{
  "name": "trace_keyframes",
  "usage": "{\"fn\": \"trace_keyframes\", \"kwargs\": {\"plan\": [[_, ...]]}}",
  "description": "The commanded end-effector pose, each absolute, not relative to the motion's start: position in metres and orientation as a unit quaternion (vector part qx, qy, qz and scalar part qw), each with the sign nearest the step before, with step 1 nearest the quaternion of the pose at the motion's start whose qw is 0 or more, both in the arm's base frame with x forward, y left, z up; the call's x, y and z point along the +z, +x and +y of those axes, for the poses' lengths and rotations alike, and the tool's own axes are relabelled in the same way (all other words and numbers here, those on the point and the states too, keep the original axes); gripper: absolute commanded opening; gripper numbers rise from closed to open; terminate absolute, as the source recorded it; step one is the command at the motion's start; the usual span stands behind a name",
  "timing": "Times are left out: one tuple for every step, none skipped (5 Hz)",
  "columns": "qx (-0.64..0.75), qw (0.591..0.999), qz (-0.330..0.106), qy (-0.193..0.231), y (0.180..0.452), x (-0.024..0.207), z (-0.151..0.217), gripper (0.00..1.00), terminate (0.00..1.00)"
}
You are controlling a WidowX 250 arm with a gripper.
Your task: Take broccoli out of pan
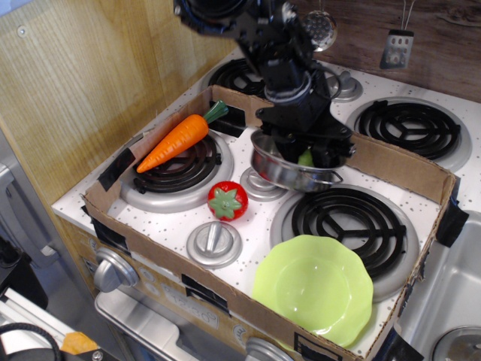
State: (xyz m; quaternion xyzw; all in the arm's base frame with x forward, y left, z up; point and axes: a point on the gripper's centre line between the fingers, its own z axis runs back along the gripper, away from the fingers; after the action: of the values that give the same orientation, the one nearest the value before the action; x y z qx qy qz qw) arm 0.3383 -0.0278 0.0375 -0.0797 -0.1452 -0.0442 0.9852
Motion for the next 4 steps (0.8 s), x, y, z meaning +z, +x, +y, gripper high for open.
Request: {"fn": "trace_keyframes", "kwargs": {"plan": [[-0.008, 0.968, -0.243, 0.062, 0.340, 0.132, -0.040, 0.00, 0.00], [0.055, 0.964, -0.235, 0.112, 0.318, 0.152, -0.027, 0.00, 0.00], [0.137, 0.945, -0.255, 0.151, 0.289, 0.143, -0.015, 0.00, 0.00], [0.164, 0.947, -0.238, 0.137, 0.273, 0.130, 0.003, 0.00, 0.00]]}}
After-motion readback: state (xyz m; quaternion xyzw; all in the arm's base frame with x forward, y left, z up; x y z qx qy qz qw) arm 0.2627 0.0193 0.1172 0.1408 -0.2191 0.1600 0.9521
